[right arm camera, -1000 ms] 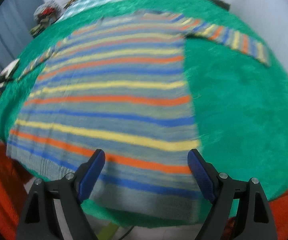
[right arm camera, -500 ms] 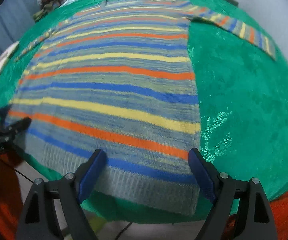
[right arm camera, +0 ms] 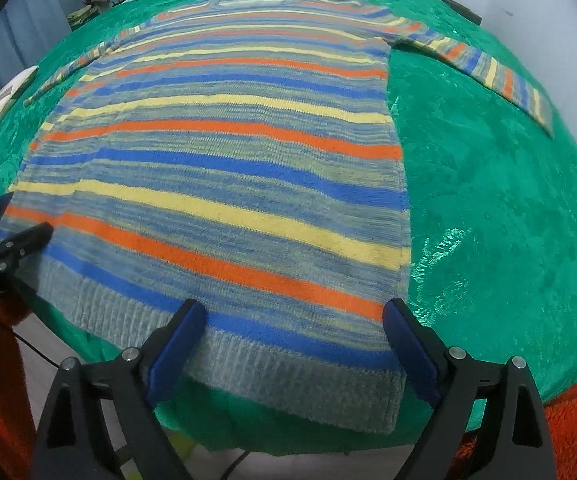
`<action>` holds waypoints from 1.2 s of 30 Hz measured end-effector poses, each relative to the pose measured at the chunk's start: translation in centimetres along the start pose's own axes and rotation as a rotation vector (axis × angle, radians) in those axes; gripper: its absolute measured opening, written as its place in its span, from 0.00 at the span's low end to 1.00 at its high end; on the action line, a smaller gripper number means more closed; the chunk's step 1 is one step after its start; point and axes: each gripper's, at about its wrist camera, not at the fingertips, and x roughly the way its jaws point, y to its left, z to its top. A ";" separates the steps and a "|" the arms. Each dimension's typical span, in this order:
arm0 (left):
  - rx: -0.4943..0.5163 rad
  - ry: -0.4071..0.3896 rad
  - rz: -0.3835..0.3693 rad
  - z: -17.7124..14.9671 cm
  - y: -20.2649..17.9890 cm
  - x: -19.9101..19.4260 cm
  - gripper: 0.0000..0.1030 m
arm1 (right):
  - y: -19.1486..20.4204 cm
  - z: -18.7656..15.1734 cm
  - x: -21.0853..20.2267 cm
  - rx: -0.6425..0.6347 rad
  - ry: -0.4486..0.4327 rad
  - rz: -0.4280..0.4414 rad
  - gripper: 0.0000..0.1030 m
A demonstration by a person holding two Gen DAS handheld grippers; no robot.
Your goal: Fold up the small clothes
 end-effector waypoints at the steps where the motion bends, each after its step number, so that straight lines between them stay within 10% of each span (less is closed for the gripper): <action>1: 0.001 -0.001 0.001 0.0 0.0 0.0 0.97 | 0.1 0.0 0.0 0.000 -0.001 0.000 0.88; 36: 0.004 -0.001 0.008 0.0 -0.1 0.2 0.99 | 0.1 -0.1 0.1 0.003 -0.001 0.001 0.89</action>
